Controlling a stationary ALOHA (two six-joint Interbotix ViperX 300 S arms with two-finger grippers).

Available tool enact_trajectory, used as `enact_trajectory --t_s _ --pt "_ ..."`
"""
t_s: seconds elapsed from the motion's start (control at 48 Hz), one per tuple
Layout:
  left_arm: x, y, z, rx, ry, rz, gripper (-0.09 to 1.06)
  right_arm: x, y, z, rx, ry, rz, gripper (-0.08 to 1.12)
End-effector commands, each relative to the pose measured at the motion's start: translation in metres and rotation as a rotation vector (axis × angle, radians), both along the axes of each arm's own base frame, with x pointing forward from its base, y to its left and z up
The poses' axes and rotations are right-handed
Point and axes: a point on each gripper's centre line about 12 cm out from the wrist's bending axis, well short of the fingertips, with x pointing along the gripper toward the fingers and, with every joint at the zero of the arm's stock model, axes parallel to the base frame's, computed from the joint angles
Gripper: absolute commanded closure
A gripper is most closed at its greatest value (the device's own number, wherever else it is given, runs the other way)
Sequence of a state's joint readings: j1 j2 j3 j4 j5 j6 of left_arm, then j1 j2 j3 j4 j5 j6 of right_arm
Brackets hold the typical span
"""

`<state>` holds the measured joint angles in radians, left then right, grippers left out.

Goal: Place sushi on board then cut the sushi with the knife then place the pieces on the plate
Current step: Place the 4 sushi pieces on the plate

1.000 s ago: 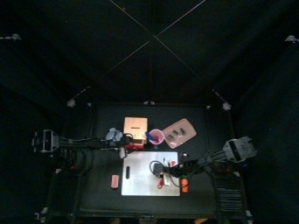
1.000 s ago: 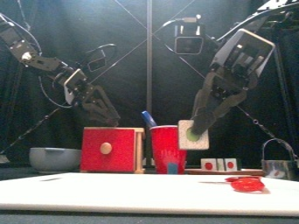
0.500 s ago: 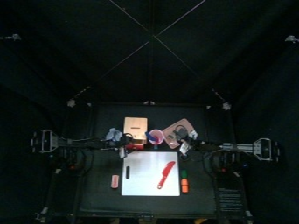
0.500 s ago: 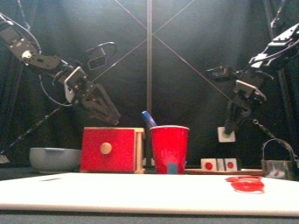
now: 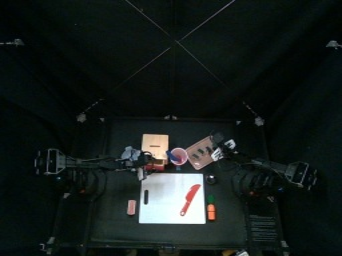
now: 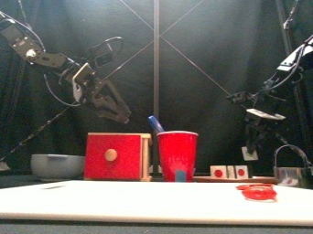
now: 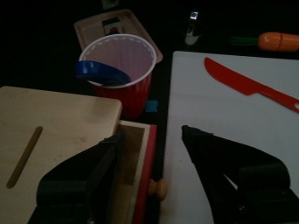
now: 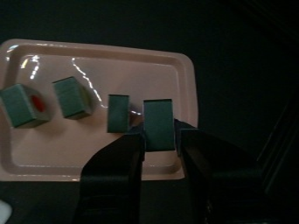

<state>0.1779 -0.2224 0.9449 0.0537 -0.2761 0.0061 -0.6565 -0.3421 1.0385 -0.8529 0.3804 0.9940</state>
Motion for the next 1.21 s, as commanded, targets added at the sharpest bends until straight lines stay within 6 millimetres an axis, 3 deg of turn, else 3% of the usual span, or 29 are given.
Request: enact_trajectory --t_s 0.021,0.25,0.812,1.021,1.208 --pt "0.003 0.000 0.008 0.007 -0.027 -0.004 0.07 0.002 -0.008 -0.004 0.007 -0.009 -0.002 0.40" --pt "0.003 -0.001 0.008 0.006 -0.027 -0.004 0.07 0.002 -0.020 -0.020 0.042 0.012 -0.012 0.38" --pt "0.004 0.000 0.009 0.008 -0.030 -0.005 0.07 0.004 -0.019 -0.020 0.024 0.009 0.033 0.22" --pt "0.005 0.000 0.010 0.008 -0.033 -0.005 0.07 0.000 -0.014 0.010 -0.051 -0.023 0.012 0.22" --pt "0.010 0.001 0.005 0.005 -0.019 -0.004 0.07 0.007 0.014 0.051 -0.141 -0.151 0.094 0.22"
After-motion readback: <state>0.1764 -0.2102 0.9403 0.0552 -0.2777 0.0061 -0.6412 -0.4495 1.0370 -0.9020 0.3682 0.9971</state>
